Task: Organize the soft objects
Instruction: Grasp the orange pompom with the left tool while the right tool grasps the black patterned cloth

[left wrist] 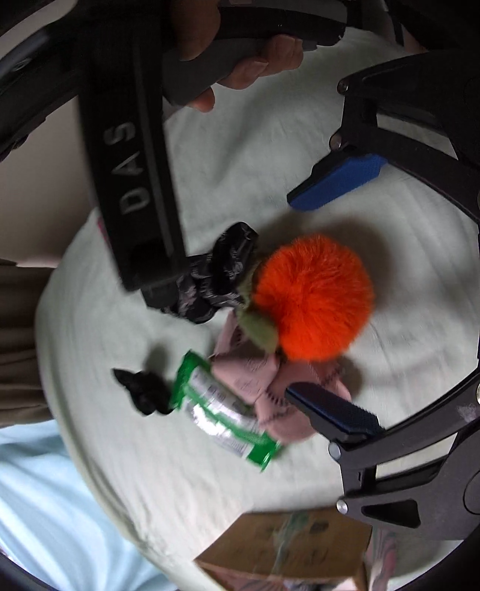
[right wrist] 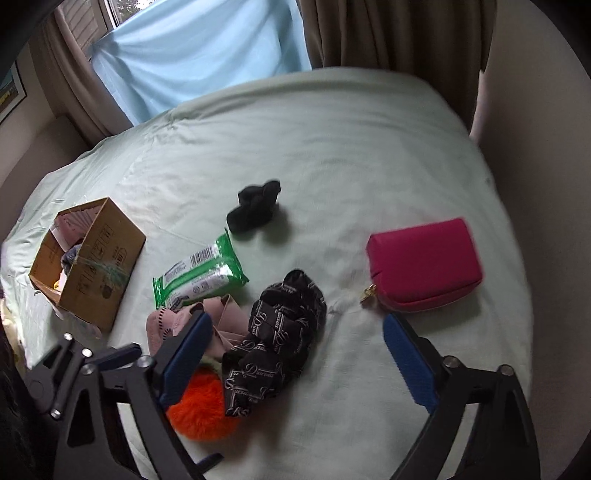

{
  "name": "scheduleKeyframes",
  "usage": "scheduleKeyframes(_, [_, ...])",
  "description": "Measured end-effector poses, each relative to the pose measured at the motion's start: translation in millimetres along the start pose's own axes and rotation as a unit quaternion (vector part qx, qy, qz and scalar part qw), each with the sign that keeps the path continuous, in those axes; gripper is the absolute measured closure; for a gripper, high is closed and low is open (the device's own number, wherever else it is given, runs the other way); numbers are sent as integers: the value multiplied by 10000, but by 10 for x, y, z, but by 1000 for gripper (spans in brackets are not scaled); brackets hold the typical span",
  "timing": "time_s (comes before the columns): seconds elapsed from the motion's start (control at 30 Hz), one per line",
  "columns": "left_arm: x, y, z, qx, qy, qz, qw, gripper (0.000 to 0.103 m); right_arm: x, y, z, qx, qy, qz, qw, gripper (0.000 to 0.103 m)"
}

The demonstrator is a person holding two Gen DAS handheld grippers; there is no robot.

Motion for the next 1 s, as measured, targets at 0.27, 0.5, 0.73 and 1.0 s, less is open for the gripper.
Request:
scheduleKeyframes(0.27, [-40,95,-344,227,-296,-18,9993,32,-6,105,-422,344,-306,208,9987,32])
scheduleKeyframes(0.5, [64,119,-445,257,-393,-14,9989,63,34,142,-591,406,-396,266,9980,48])
scheduleKeyframes(0.73, [112,152,-370,241,-382,-45,9990,68,1,148,-588,427,-352,240,9982,68])
scheduleKeyframes(1.0, [84,113,-165,133,-326,-57,9994,68,5,118,-492,350,-340,167,9987,76])
Point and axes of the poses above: each gripper's, at about its wrist camera, not at the fingertips, and z roughly against the way its jaws point, x to its left, y to its underside, the point moved 7 cm from there along -z, roughly the way its jaws point, and after that the axes turned 1 degree about -z, right-handed, at the moved point
